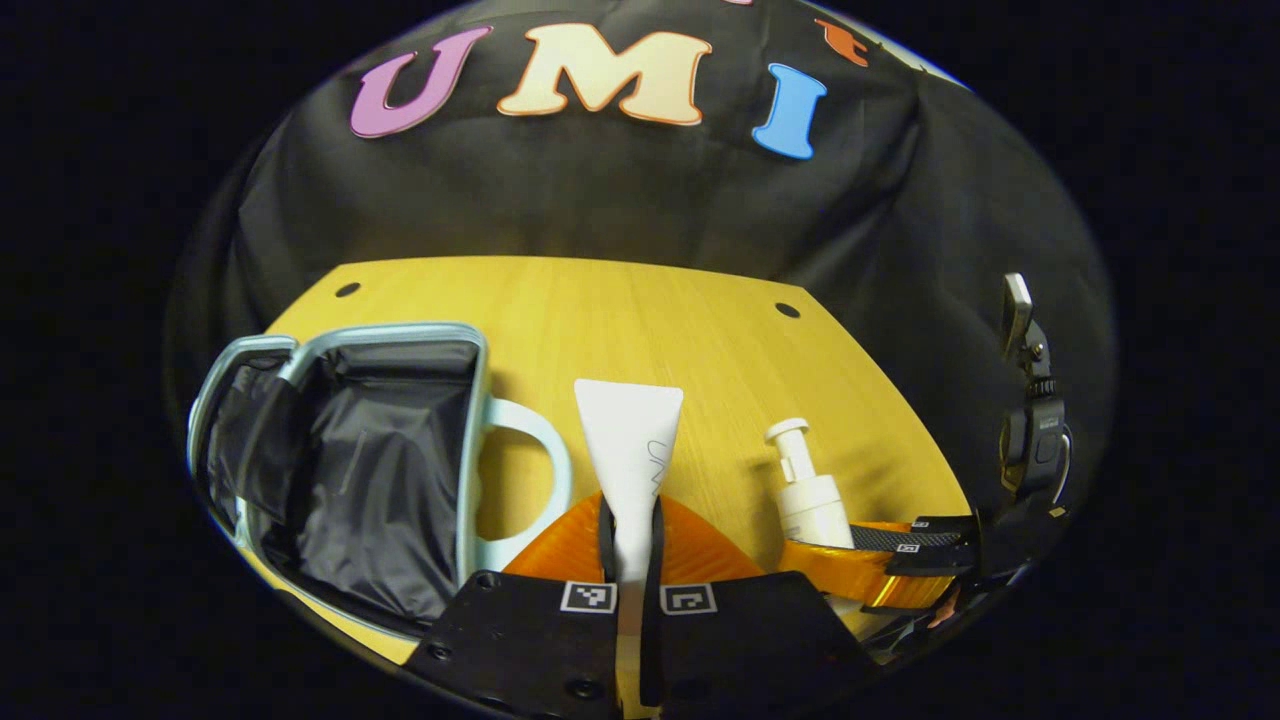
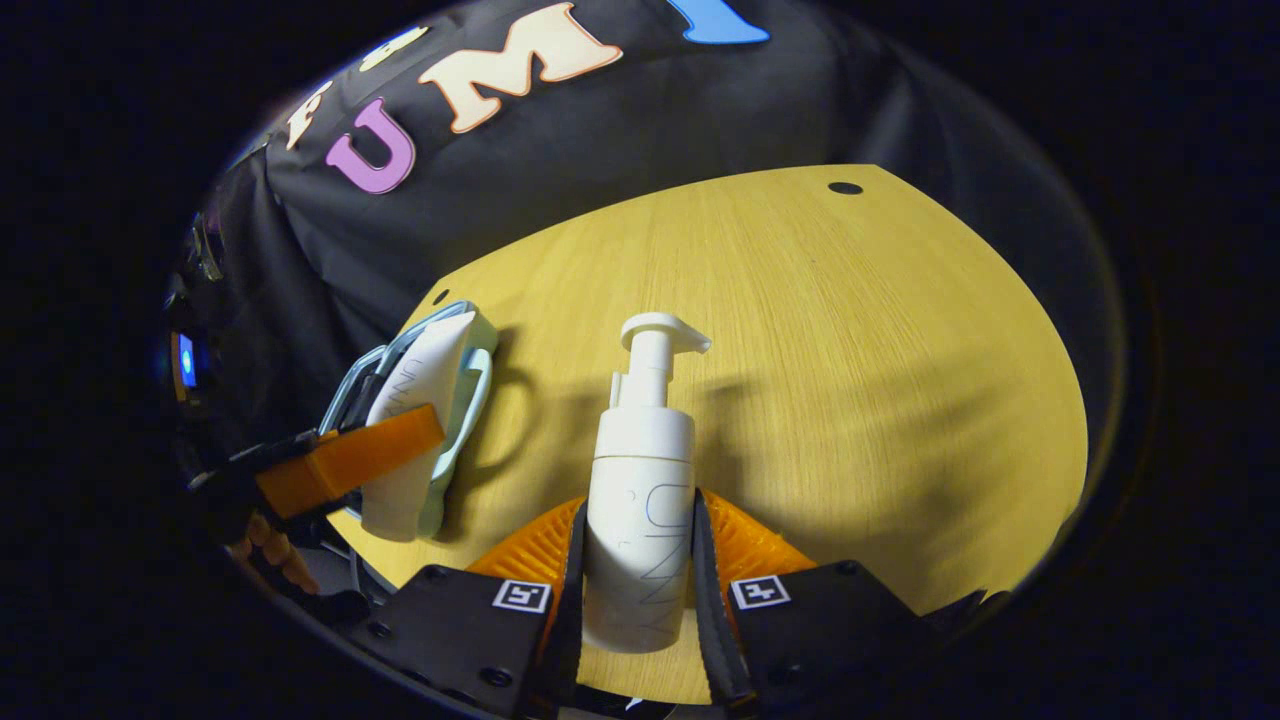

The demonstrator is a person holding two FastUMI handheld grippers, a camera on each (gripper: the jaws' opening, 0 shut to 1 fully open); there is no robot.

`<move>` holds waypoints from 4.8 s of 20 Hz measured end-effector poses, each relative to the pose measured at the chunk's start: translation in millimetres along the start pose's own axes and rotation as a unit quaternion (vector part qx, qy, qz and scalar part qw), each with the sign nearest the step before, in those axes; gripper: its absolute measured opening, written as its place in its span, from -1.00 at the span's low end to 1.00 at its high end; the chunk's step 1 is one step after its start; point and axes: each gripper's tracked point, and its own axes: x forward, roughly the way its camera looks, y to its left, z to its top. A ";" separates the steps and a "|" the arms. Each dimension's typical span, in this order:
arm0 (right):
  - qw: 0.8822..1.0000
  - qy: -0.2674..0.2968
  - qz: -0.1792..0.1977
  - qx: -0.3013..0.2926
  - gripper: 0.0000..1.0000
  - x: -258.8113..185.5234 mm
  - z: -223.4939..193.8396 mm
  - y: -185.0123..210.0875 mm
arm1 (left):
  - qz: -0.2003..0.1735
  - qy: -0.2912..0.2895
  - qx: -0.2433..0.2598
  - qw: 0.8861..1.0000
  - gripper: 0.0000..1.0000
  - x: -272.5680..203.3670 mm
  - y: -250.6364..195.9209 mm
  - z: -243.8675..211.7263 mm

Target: First open the suitcase, pack the skin care products into it, and then close the suitcase.

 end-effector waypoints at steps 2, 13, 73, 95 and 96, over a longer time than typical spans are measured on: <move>1.000 -0.012 0.006 -0.006 0.02 -5.5 9.0 0.9 | 0.024 -0.004 -0.008 1.000 -0.96 -10.2 24.0 12.2; 0.998 -0.053 -0.016 0.042 0.02 -2.2 23.1 65.9 | 0.081 0.034 -0.030 0.996 -0.96 -3.2 187.4 3.8; 0.996 -0.081 -0.037 -0.033 0.86 81.3 73.2 266.1 | 0.239 0.063 -0.166 0.955 0.72 -67.0 609.6 -35.6; 0.992 -0.119 -0.007 -0.047 0.94 39.7 86.5 227.5 | 0.184 -0.022 -0.083 0.979 -1.00 -154.2 514.5 101.3; 0.991 -0.121 -0.005 -0.048 0.94 35.9 87.1 223.2 | 0.181 -0.028 -0.084 0.979 -1.00 -158.5 502.9 106.3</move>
